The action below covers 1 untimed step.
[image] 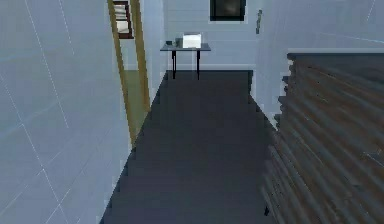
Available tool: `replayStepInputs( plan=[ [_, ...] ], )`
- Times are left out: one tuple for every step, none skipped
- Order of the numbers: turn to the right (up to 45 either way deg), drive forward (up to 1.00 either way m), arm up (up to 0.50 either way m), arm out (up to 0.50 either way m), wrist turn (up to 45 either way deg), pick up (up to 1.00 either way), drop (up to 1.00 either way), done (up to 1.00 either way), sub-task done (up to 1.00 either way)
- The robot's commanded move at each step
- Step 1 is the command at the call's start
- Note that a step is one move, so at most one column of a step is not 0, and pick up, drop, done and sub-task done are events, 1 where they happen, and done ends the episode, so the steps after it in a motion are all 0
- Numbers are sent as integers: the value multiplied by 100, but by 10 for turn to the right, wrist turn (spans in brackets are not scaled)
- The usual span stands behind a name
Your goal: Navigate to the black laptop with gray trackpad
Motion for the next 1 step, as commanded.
replayStepInputs(
  plan=[
    [0,100,0,0,0,0,0,0,0]
  ],
)
